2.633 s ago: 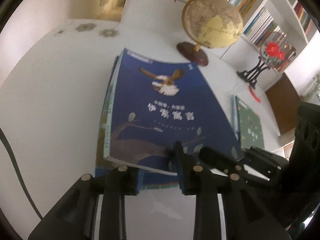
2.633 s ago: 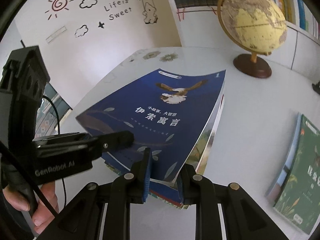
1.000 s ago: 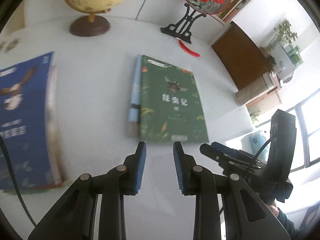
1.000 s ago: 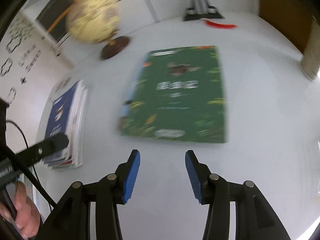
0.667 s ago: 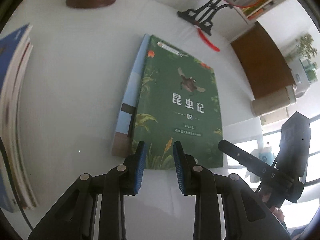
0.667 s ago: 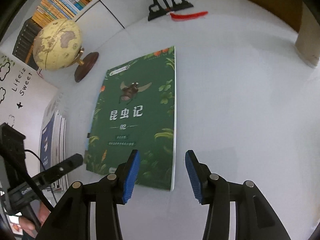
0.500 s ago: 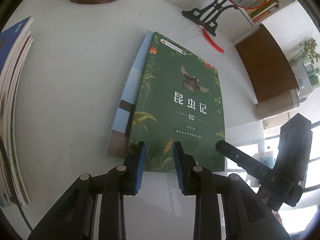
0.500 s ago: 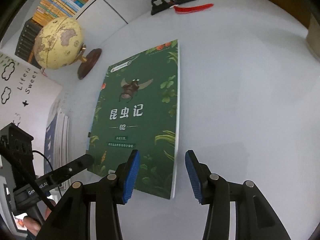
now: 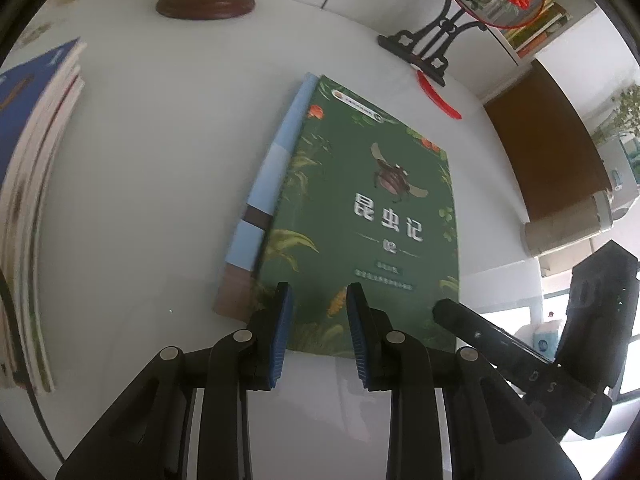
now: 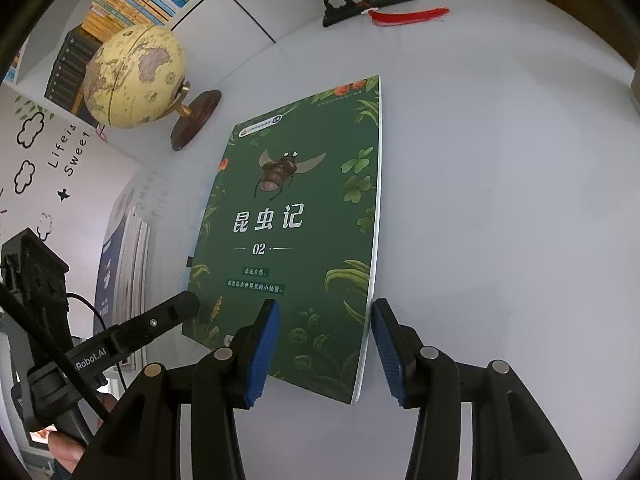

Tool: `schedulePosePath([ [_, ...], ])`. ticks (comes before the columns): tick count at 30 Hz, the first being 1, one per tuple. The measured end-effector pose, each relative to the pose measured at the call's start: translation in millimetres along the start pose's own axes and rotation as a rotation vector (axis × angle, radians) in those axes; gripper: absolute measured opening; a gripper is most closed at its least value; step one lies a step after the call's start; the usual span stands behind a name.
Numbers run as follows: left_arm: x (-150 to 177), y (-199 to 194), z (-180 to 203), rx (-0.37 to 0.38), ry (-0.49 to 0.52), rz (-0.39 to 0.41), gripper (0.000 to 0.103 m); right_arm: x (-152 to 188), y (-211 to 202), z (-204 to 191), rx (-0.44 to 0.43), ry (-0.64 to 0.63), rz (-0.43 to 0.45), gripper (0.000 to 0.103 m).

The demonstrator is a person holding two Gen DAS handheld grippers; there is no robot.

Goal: Organize books

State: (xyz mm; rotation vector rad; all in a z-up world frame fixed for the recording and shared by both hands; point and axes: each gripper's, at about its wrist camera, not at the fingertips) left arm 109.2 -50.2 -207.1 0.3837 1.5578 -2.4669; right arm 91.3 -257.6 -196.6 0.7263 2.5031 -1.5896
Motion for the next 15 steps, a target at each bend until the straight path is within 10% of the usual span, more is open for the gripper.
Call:
schedulePosePath([
  [15,-7,-5,-15,-0.076,-0.018,0.066,0.027,3,2,0,-0.037,-0.034,-0.018,0.048],
])
Point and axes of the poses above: each gripper's, at about its wrist camera, not at the fingertips, and y roughly the way its jaws point, z to its right, x to its underside, and after that the axes turned 2 degrees about y, right-handed
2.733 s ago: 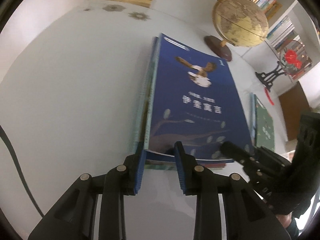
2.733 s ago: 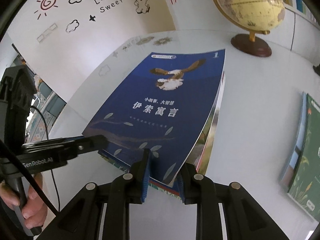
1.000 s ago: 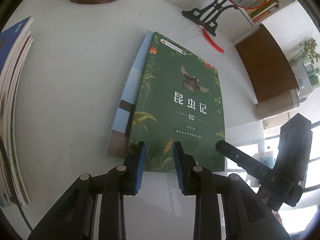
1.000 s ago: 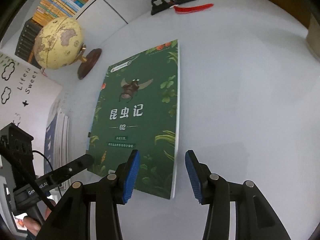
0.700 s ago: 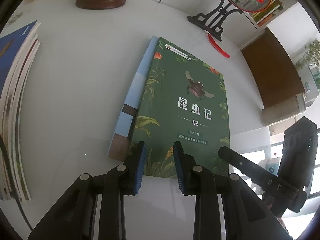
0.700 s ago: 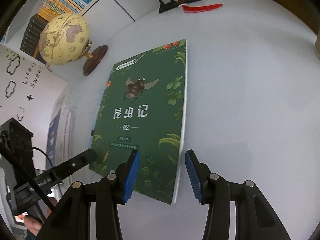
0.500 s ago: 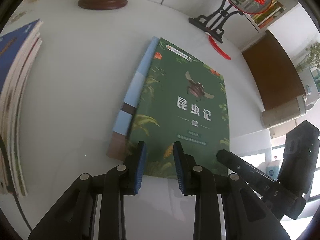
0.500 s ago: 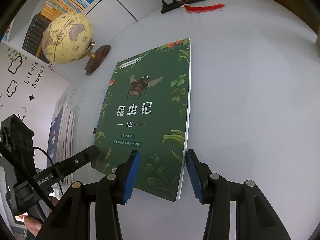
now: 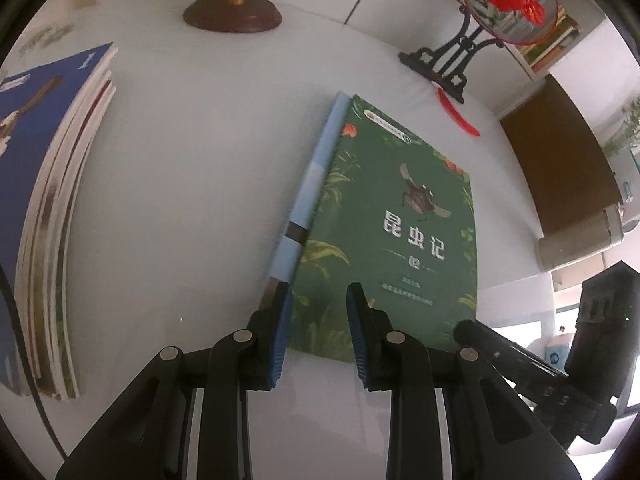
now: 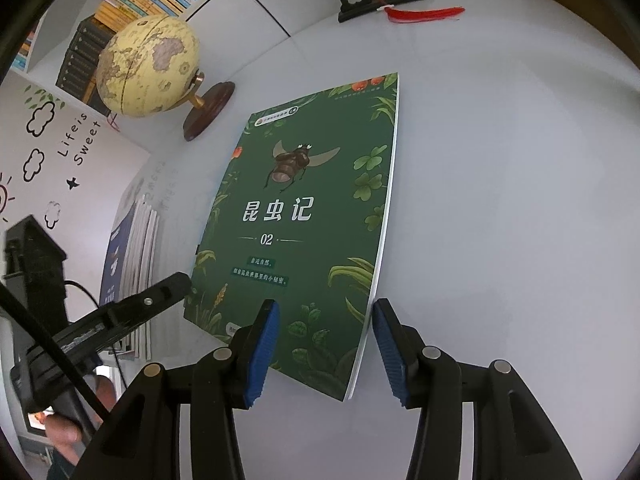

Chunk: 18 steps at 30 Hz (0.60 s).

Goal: Organize books

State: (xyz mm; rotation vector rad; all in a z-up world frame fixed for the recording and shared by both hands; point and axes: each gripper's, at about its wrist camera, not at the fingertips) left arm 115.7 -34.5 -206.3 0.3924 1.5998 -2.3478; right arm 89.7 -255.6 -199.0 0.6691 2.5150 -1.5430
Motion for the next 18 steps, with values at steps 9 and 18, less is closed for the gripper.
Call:
schedulePosePath([
  [9,4,5,16,-0.013,0.065,0.008,0.05,-2,2,-2,-0.001,-0.04,-0.017,0.048],
  [18,8,-24,-17,0.396,-0.228,0.035,0.047,-5,-4,2,0.069,-0.085,0.015,0.051],
])
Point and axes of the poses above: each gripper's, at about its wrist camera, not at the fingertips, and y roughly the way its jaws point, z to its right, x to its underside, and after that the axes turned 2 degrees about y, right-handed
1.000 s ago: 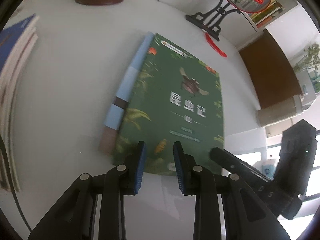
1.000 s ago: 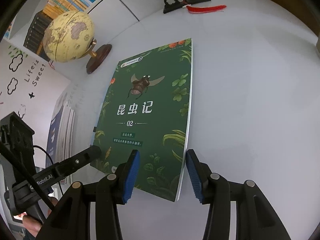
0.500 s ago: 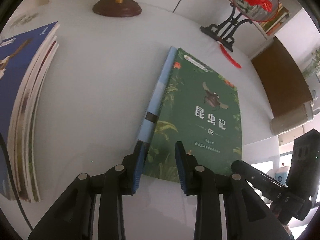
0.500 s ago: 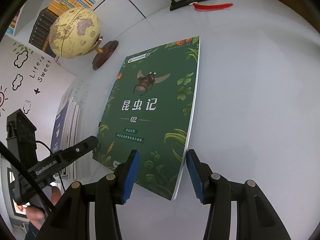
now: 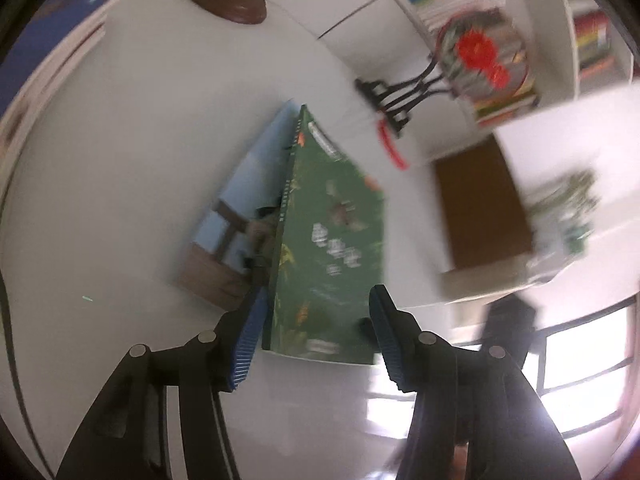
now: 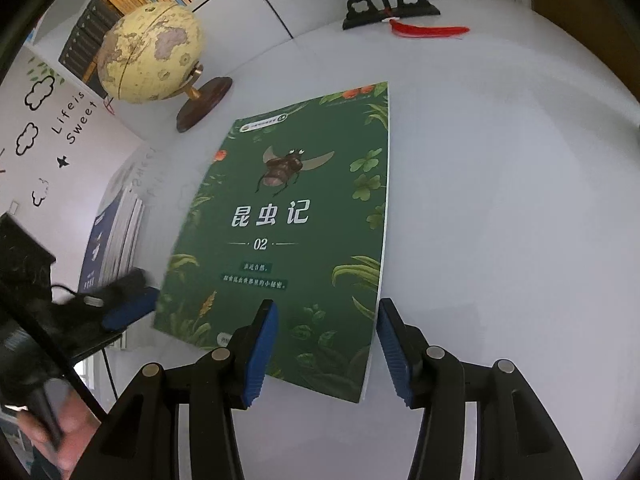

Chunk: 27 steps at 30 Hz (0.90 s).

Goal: Organize books

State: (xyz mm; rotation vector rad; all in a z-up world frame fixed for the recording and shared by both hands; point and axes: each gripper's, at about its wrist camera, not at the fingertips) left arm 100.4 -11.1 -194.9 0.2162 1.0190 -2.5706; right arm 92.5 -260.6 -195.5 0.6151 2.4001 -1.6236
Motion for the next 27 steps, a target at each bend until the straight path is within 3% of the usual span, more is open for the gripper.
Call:
schedulePosePath([
  [6,3,12,-3,-0.098,-0.007,0.028,0.038,1,0,1,-0.004,-0.023,0.003,0.051],
  [10,5,16,-10,-0.013,-0.089,0.012,0.036,-1,-2,6,0.019,-0.006,0.006,0.051],
  [13,8,12,-12,0.074,-0.137,0.006,0.036,-3,-5,19,-0.017,0.052,0.012,0.051],
  [19,9,21,-12,-0.001,-0.115,-0.004,0.036,-2,-7,20,-0.005,0.049,0.02,0.051],
  [25,12,19,-41,0.257,-0.35,-0.018,0.036,-2,-7,24,-0.013,0.088,0.03,0.051],
  [27,13,21,-43,0.285,-0.379,-0.021,0.036,-1,-6,28,-0.041,0.115,0.028,0.051],
])
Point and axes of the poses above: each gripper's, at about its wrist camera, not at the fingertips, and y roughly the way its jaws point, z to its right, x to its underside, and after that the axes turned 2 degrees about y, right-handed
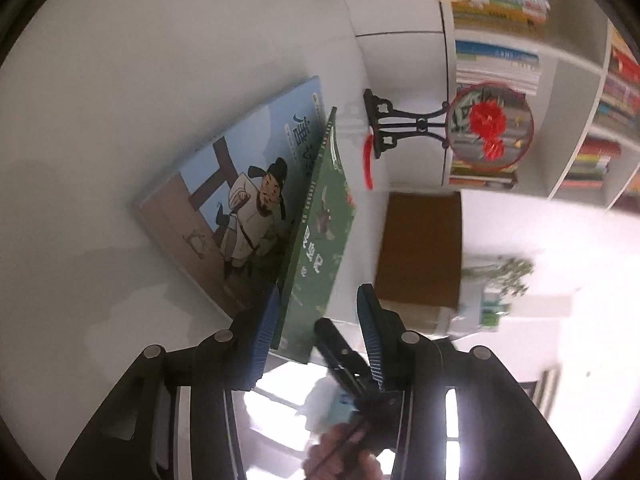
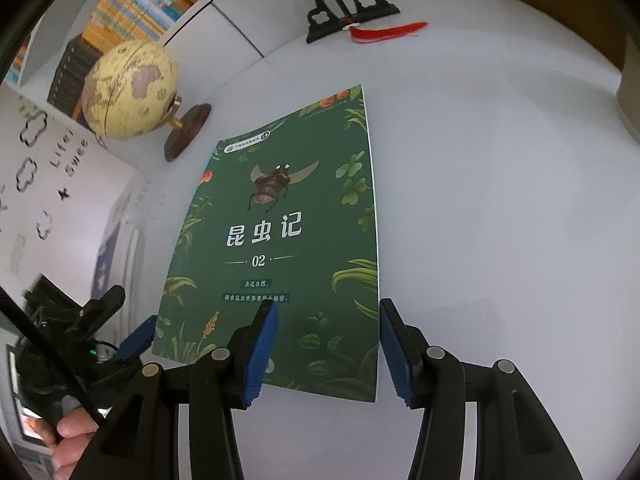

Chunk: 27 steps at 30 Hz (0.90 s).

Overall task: Organize books
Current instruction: 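Lift the green booklet up onto its edge with both grippers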

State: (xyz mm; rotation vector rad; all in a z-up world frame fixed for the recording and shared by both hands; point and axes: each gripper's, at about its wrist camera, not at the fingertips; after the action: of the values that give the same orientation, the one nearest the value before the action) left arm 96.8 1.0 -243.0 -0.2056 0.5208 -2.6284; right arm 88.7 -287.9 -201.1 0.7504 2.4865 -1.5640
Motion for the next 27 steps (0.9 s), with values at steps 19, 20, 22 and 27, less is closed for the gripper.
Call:
schedulePosePath([
  [19,16,24,-5,-0.163,-0.082,-0.012,0.008,14,0,8,-0.085,0.065,-0.098,0.054],
  [20,15,25,-5,-0.145,-0.098,-0.019,0.008,16,-2,11,-0.103,0.082,-0.111,0.054],
  [22,13,25,-4,-0.117,-0.127,-0.032,0.008,23,-4,20,-0.153,0.133,-0.134,0.054],
  [27,12,28,1,-0.076,-0.172,-0.059,0.008,38,1,44,-0.343,0.321,-0.17,0.055],
])
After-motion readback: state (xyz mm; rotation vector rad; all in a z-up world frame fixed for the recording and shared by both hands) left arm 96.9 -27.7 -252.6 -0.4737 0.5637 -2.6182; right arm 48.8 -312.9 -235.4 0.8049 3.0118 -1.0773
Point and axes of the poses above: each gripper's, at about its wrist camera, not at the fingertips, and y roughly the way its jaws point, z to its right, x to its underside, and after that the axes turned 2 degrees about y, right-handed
